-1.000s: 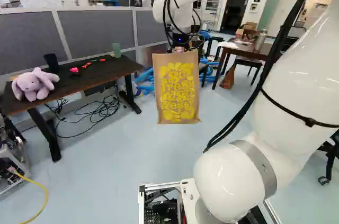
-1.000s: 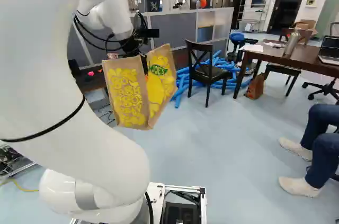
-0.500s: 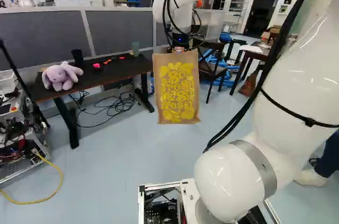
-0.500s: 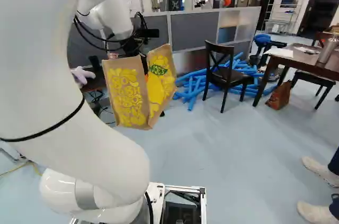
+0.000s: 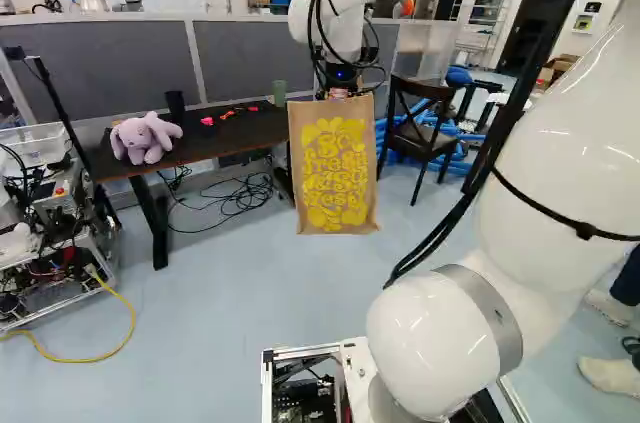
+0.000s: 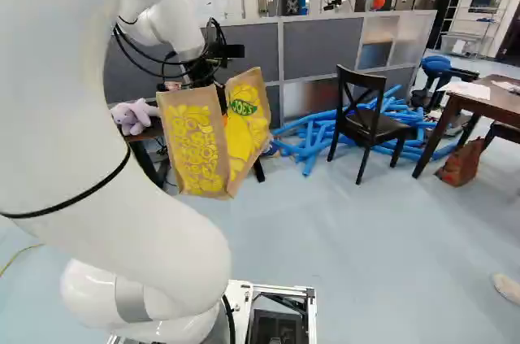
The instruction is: Pick up the bag on the ground and place it on the table
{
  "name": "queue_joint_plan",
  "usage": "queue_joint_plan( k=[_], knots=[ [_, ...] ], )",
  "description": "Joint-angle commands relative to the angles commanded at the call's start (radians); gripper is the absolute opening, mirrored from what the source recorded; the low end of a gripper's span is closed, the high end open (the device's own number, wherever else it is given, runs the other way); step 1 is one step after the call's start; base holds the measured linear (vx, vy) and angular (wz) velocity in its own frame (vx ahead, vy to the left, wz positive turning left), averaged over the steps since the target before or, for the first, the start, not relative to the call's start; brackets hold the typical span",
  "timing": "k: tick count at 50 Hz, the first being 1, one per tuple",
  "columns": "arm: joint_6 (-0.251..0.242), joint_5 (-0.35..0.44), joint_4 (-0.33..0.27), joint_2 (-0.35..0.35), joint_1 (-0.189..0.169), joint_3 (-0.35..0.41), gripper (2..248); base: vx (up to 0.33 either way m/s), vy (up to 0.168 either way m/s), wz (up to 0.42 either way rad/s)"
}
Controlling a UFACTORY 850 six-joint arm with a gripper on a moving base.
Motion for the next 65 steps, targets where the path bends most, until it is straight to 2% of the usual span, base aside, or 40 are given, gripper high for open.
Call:
queue_joint_plan(
  k=[33,65],
  knots=[
    [0.000,0.000,0.000,0.000,0.000,0.000,35,0.155,0.020,0.151],
    [0.000,0.000,0.000,0.000,0.000,0.000,35,0.148,0.004,0.005]
  ],
)
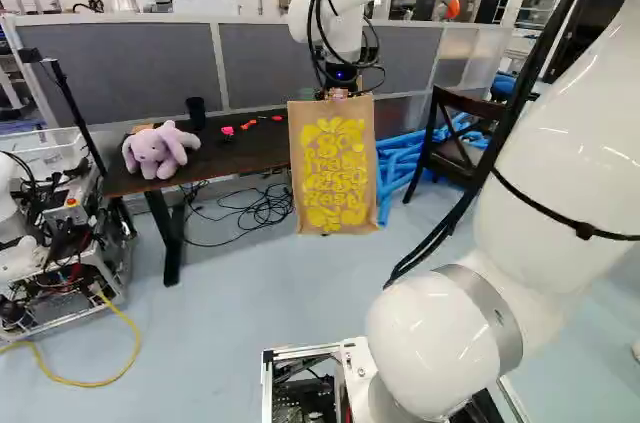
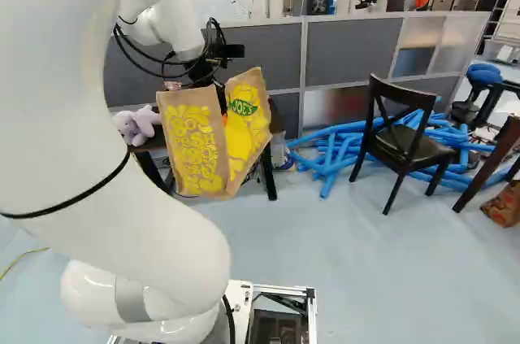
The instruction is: Pick up the bag on the ground and place it on the table
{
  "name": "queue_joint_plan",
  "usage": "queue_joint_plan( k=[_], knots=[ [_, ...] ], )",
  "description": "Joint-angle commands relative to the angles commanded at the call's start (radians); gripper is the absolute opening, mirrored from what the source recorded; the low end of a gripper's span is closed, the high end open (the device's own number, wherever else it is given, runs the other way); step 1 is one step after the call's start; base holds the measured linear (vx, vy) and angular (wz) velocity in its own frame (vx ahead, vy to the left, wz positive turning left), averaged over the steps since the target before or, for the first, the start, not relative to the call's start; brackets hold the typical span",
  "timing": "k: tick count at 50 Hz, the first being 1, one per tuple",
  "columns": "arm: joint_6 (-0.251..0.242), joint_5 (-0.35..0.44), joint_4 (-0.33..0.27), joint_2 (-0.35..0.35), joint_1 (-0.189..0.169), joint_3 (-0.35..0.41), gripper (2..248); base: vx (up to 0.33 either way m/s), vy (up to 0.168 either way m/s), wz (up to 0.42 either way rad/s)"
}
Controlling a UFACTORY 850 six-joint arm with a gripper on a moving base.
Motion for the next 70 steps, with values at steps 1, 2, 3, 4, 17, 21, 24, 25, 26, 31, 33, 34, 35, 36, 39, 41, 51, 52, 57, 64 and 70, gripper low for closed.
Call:
queue_joint_plan(
  k=[1,2,3,4,17,21,24,25,26,31,33,34,35,36,39,41,51,52,57,64,70],
  knots=[
    [0.000,0.000,0.000,0.000,0.000,0.000,35,0.151,0.003,-0.008],
    [0.000,0.000,0.000,0.000,0.000,0.000,35,0.174,0.007,0.000],
    [0.000,0.000,0.000,0.000,0.000,0.000,35,0.156,0.002,-0.009],
    [0.000,0.000,0.000,0.000,0.000,0.000,35,0.151,0.004,-0.002],
    [0.000,0.000,0.000,0.000,0.000,0.000,35,0.168,0.001,-0.003],
    [0.000,0.000,0.000,0.000,0.000,0.000,35,0.174,0.001,-0.002],
    [0.000,0.000,0.000,0.000,0.000,0.000,35,0.185,0.003,-0.003],
    [0.000,0.000,0.000,0.000,0.000,0.000,35,0.185,0.007,0.001],
    [0.000,0.000,0.000,0.000,0.000,0.000,35,0.183,0.013,0.022],
    [0.000,0.000,0.000,0.000,0.000,0.000,35,0.185,0.030,0.116],
    [0.000,0.000,0.000,0.000,0.000,0.000,35,0.192,0.041,0.172],
    [0.000,0.000,0.000,0.000,0.000,0.000,35,0.173,0.037,0.162],
    [0.000,0.000,0.000,0.000,0.000,0.000,35,0.170,0.042,0.159],
    [0.000,0.000,0.000,0.000,0.000,0.000,35,0.168,0.036,0.176],
    [0.000,0.000,0.000,0.000,0.000,0.000,35,0.192,0.038,0.186],
    [0.000,0.000,0.000,0.000,0.000,0.000,35,0.171,0.039,0.156],
    [0.000,0.000,0.000,0.000,0.000,0.000,35,0.179,0.040,0.174],
    [0.000,0.000,0.000,0.000,0.000,0.000,35,0.180,0.037,0.173],
    [0.000,0.000,0.000,0.000,0.000,0.000,35,0.184,0.041,0.184],
    [0.000,0.000,0.000,0.000,0.000,0.000,35,0.174,0.039,0.169],
    [0.000,0.000,0.000,0.000,0.000,0.000,35,0.168,0.039,0.170]
  ],
)
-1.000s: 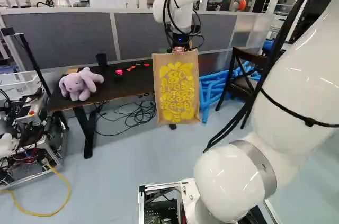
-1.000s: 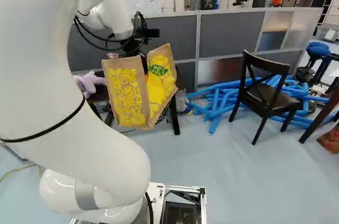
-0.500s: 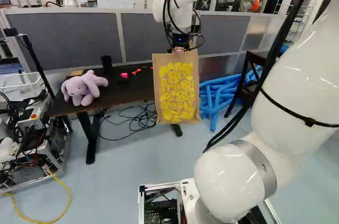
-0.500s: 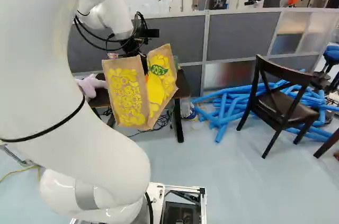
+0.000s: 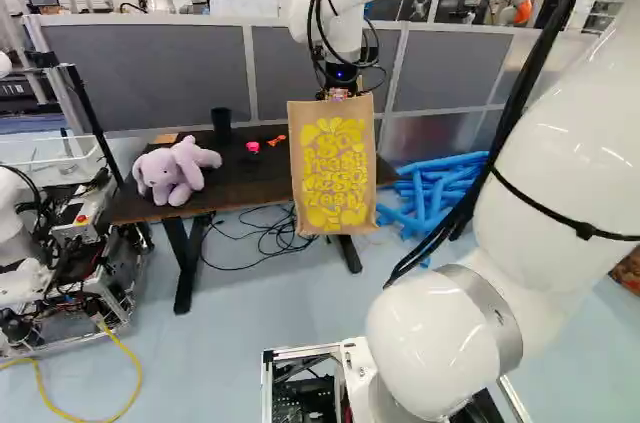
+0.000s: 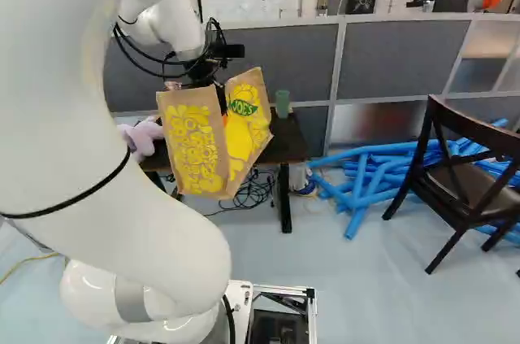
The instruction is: Pick up the bag on the ground and place it on the table
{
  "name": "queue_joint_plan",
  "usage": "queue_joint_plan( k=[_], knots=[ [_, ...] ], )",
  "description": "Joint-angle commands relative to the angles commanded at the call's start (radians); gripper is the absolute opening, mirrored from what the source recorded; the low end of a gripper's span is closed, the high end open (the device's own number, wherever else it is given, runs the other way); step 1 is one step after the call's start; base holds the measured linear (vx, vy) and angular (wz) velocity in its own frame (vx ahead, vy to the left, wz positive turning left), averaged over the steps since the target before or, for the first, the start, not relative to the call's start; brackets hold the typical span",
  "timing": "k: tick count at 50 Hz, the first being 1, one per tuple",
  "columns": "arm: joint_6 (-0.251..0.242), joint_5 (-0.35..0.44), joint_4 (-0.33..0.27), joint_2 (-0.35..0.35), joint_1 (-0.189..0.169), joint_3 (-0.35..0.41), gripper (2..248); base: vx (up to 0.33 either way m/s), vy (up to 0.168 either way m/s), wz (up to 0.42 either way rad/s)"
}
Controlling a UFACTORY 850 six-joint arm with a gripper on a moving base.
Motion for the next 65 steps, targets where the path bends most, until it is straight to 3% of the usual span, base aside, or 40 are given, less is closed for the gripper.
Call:
queue_joint_plan(
  k=[65],
  knots=[
    [0.000,0.000,0.000,0.000,0.000,0.000,35,0.129,-0.011,0.008]
  ],
)
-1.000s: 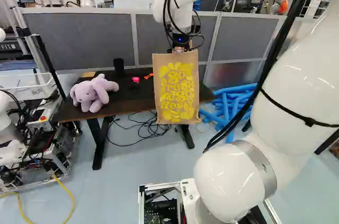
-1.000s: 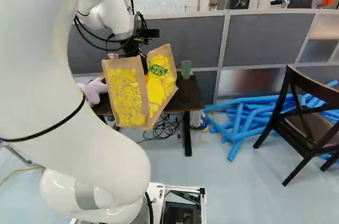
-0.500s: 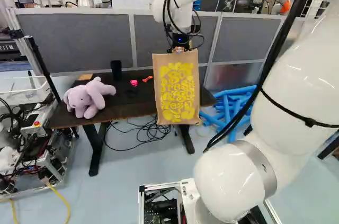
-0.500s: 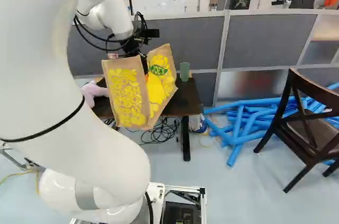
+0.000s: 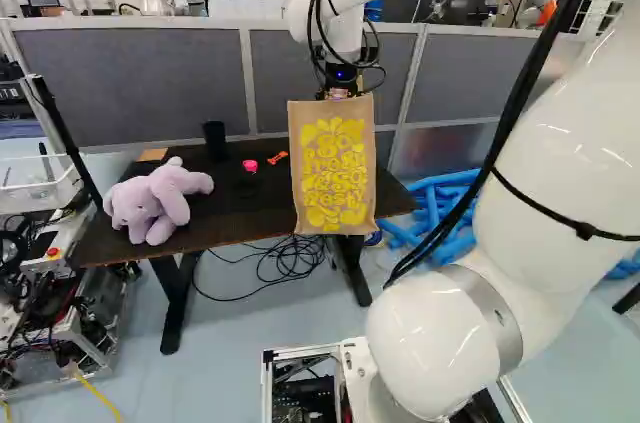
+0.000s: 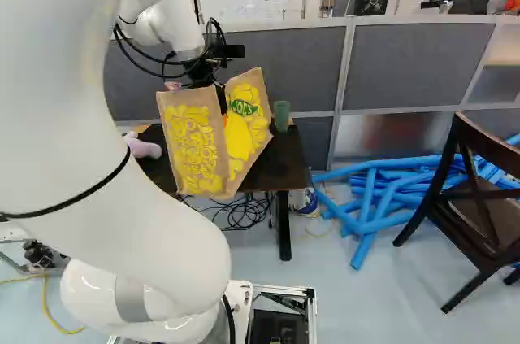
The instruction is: Pick up the bag on the ground and place it on the table
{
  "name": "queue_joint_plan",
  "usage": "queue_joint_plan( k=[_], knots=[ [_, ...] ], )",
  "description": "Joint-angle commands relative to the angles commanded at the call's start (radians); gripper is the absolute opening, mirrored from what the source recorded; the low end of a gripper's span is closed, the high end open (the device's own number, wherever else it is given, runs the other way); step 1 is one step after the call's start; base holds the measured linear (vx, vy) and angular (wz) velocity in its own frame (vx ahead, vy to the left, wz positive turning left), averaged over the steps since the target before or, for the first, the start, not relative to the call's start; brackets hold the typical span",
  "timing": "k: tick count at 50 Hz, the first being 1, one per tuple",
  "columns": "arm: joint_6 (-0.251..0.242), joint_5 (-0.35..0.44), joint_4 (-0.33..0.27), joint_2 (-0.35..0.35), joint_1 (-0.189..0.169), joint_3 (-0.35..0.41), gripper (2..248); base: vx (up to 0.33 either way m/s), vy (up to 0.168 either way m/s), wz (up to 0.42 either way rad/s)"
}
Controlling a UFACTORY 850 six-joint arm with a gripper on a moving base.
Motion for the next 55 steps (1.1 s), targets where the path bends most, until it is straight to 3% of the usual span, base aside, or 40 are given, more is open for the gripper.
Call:
queue_joint_plan(
  k=[48,49,55],
  knots=[
    [0.000,0.000,0.000,0.000,0.000,0.000,35,0.019,0.000,0.000],
    [-0.052,0.000,0.000,0.000,0.000,0.000,35,0.000,0.000,0.000],
    [-0.115,0.000,0.000,0.000,0.000,0.000,35,0.000,0.000,0.000]
  ],
)
